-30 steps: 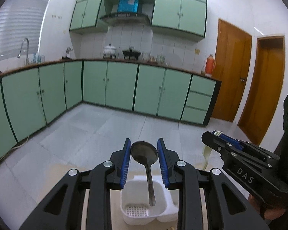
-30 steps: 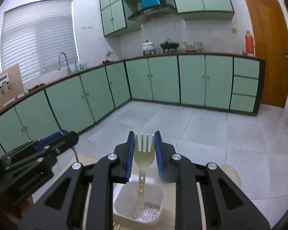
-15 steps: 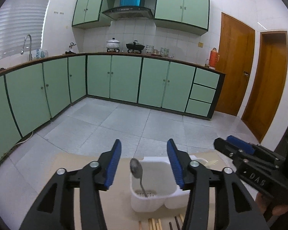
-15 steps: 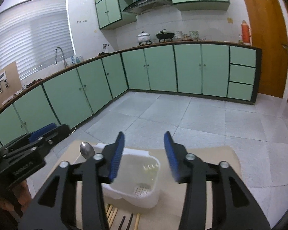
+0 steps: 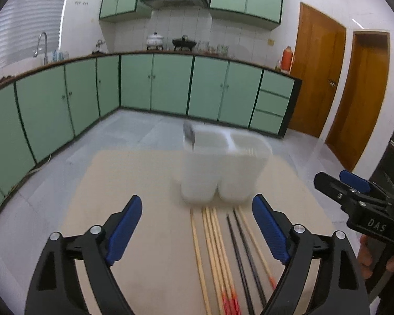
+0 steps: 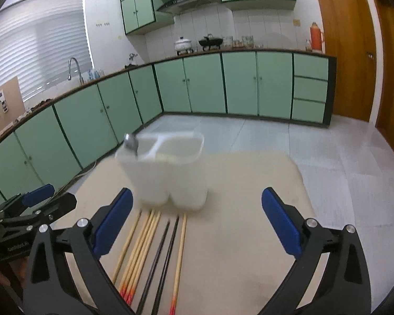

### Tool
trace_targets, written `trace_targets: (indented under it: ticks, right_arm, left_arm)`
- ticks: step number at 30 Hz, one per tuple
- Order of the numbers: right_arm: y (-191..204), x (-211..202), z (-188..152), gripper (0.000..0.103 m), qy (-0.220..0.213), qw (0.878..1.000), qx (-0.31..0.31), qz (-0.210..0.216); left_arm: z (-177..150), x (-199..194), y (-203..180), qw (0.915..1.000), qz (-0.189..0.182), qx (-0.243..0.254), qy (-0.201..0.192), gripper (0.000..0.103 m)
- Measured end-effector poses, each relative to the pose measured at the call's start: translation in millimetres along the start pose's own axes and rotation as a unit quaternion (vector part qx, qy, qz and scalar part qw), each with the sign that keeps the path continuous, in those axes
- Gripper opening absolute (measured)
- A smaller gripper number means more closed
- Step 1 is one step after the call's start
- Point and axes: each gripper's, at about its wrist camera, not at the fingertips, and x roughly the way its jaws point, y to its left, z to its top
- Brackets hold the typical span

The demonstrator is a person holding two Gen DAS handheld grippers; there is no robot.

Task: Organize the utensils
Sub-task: 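Carry fork and spoon over the white holder and open both tools to drop them in, then grasp a plain wooden chopstick with the left tool while the right grasps a red-patterned chopstick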

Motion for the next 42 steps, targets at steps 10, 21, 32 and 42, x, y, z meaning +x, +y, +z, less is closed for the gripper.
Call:
trace_targets:
  ticks: [10,21,32,42]
  right_arm:
    - [5,-35,-76,0.095,0.025,0.999,-0.002,-0.028]
    - [16,-39,-130,0.076,0.066,0.997,-0.006,-0.026]
    - [28,-33,-161,0.046,0.075,0.996,-0.024,-0.032]
    - [29,-34,-162,0.043,0.081,0.996,-0.016,-0.024]
  left_arm:
    - [-72,-18,4,0.9986,0.016,0.0,0.05,0.084]
    - [-125,-19,6,0.996,0.039,-0.001,0.081,0.084]
    - [-143,-19,2,0.9973,0.037,-0.004,0.064,0.083]
    - [-149,-16,2,0.9963,0.037,-0.007,0.078,0.08]
